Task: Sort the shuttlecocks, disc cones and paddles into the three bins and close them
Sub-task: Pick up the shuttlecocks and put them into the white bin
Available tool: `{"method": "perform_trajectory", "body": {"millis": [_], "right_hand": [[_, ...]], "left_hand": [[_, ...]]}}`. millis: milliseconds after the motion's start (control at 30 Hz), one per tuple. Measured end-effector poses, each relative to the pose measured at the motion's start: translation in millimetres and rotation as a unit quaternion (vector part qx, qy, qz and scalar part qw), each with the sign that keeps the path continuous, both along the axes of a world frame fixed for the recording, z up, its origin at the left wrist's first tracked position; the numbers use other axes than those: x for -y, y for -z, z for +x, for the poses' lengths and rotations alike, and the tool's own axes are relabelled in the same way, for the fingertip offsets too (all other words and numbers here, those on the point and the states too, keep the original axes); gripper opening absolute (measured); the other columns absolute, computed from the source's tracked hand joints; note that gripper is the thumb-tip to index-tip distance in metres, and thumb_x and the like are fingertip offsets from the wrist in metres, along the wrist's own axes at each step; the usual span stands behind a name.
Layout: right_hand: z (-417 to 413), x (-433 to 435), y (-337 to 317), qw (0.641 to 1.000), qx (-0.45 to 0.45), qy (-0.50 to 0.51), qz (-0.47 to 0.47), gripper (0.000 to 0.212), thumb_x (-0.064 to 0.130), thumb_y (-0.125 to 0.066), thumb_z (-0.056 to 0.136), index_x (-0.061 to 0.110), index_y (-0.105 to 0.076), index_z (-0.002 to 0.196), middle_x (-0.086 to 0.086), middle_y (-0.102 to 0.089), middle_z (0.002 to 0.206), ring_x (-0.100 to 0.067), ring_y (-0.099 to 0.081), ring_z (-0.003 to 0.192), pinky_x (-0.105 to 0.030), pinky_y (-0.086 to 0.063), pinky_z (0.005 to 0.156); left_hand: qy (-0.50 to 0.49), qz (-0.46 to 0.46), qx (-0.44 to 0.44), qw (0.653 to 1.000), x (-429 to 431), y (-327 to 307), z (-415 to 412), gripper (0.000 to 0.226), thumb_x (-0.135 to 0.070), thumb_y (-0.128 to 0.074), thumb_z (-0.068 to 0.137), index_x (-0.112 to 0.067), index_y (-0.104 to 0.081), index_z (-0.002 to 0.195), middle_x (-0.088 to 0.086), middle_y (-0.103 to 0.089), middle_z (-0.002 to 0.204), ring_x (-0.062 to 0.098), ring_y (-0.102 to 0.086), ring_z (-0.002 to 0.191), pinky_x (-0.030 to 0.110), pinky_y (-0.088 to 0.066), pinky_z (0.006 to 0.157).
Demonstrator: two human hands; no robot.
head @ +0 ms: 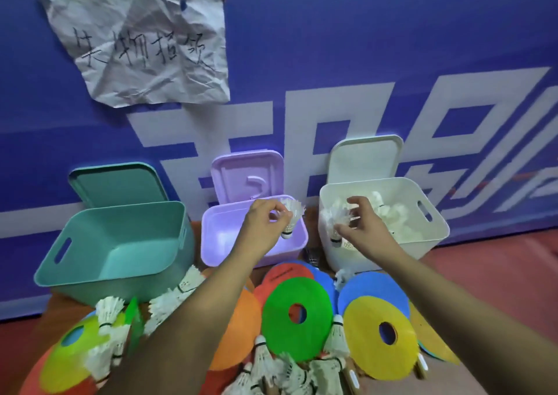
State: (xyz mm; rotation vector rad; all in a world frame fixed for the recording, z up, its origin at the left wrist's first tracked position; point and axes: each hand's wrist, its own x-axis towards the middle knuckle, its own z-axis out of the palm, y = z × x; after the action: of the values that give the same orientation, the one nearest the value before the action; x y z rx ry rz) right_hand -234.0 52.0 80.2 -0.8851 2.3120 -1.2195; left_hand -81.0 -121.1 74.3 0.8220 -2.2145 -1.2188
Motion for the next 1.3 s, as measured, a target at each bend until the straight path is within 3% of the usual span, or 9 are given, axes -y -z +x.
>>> {"method": "perform_trajectory", "body": {"millis": [267, 367, 467, 567, 667, 767, 900, 1133, 1300], "right_hand": [[-149.1, -38.7, 23.5, 0.994, -0.048, 0.072, 0.069, 0.058, 0.02, -0.067, 0.084, 0.011, -0.04, 0.134, -0.006, -0.059, 0.115, -0.024, -0.063, 0.091, -0.027, -0.047, 0.065], [-180.8, -28.1, 33.3, 0.989, -0.103, 0.074, 0.075, 0.05, 0.016, -0.061, 0.088, 0.017, -0.042, 0.134, 0.001, -0.055, 0.121, -0.02, -0.058, 0.103, -0.028, -0.041, 0.078], [-196.8, -26.6, 57.9, 0.981, -0.151, -0.011, 0.122, 0.067, 0.004, -0.057, 0.083, 0.015, -0.032, 0.145, -0.007, -0.038, 0.145, -0.027, -0.045, 0.128, -0.038, -0.041, 0.103], [-194.1, -38.4, 88.6, 0.976, -0.127, -0.07, 0.165, 0.074, 0.019, -0.059, 0.083, 0.013, -0.026, 0.149, -0.015, -0.022, 0.155, -0.031, -0.026, 0.142, -0.044, -0.03, 0.114], [-185.9, -50.5, 108.7, 0.971, -0.114, -0.089, 0.19, 0.068, 0.032, -0.054, 0.089, 0.013, -0.027, 0.148, -0.017, -0.021, 0.156, -0.031, -0.022, 0.144, -0.043, -0.027, 0.116], [-189.3, -58.4, 118.9, 0.965, -0.12, -0.1, 0.21, 0.063, 0.033, -0.053, 0.091, 0.011, -0.033, 0.146, -0.018, -0.023, 0.156, -0.029, -0.02, 0.146, -0.038, -0.023, 0.117], [-194.9, -60.8, 119.8, 0.966, -0.145, -0.093, 0.195, 0.061, 0.032, -0.056, 0.09, 0.009, -0.037, 0.144, -0.017, -0.027, 0.155, -0.027, -0.022, 0.145, -0.037, -0.023, 0.117], [-158.2, -50.4, 87.3, 0.977, -0.167, -0.098, 0.087, 0.052, 0.027, -0.058, 0.086, 0.009, -0.048, 0.133, -0.01, -0.044, 0.135, -0.026, -0.042, 0.128, -0.039, -0.038, 0.107], [-83.8, -58.0, 81.6, 0.981, -0.129, -0.133, 0.051, 0.041, 0.022, -0.06, 0.087, 0.012, -0.053, 0.125, -0.005, -0.047, 0.123, -0.021, -0.048, 0.116, -0.031, -0.039, 0.098]], "left_hand": [[0.023, -0.008, 0.053, 0.998, -80.2, 47.1, -116.4, 0.013, -0.021, -0.071, 0.08, -0.027, -0.062, 0.074, 0.001, -0.057, 0.09, 0.007, -0.058, 0.081, 0.019, -0.046, 0.081], [-0.004, 0.003, 0.024, 1.0, -88.1, 63.0, -135.6, 0.013, -0.014, -0.072, 0.08, -0.023, -0.064, 0.075, -0.003, -0.052, 0.096, 0.009, -0.059, 0.086, 0.018, -0.05, 0.082], [-0.041, -0.017, 0.004, 0.999, -87.1, 79.3, -151.7, 0.012, -0.009, -0.072, 0.079, -0.019, -0.065, 0.076, -0.008, -0.047, 0.103, 0.014, -0.06, 0.093, 0.028, -0.052, 0.089], [-0.057, -0.092, 0.018, 0.994, -86.1, 90.2, -165.7, 0.011, -0.007, -0.069, 0.079, -0.015, -0.063, 0.077, -0.004, -0.047, 0.115, 0.014, -0.057, 0.1, 0.023, -0.044, 0.092], [0.001, -0.151, 0.055, 0.987, -84.6, 103.1, -180.4, 0.01, -0.001, -0.064, 0.082, -0.011, -0.062, 0.085, -0.001, -0.045, 0.128, 0.007, -0.049, 0.109, 0.007, -0.032, 0.091], [0.097, -0.165, 0.145, 0.971, -79.2, 123.1, -194.2, 0.023, -0.001, -0.057, 0.086, -0.009, -0.06, 0.108, -0.002, -0.035, 0.149, 0.015, -0.048, 0.126, 0.016, -0.035, 0.099], [0.194, -0.156, 0.22, 0.943, -72.8, 126.7, -207.0, 0.034, -0.002, -0.045, 0.093, -0.006, -0.056, 0.125, 0.005, -0.019, 0.159, 0.02, -0.021, 0.146, 0.018, -0.016, 0.113], [0.054, -0.126, 0.092, 0.986, -53.4, 77.9, -161.0, 0.019, -0.012, -0.058, 0.088, -0.014, -0.063, 0.105, 0.001, -0.051, 0.115, 0.011, -0.051, 0.097, 0.022, -0.038, 0.096], [0.068, -0.103, 0.093, 0.988, -51.3, 79.8, -81.7, 0.013, -0.009, -0.057, 0.088, -0.014, -0.065, 0.097, 0.0, -0.056, 0.1, 0.009, -0.057, 0.087, 0.018, -0.043, 0.081]]}}
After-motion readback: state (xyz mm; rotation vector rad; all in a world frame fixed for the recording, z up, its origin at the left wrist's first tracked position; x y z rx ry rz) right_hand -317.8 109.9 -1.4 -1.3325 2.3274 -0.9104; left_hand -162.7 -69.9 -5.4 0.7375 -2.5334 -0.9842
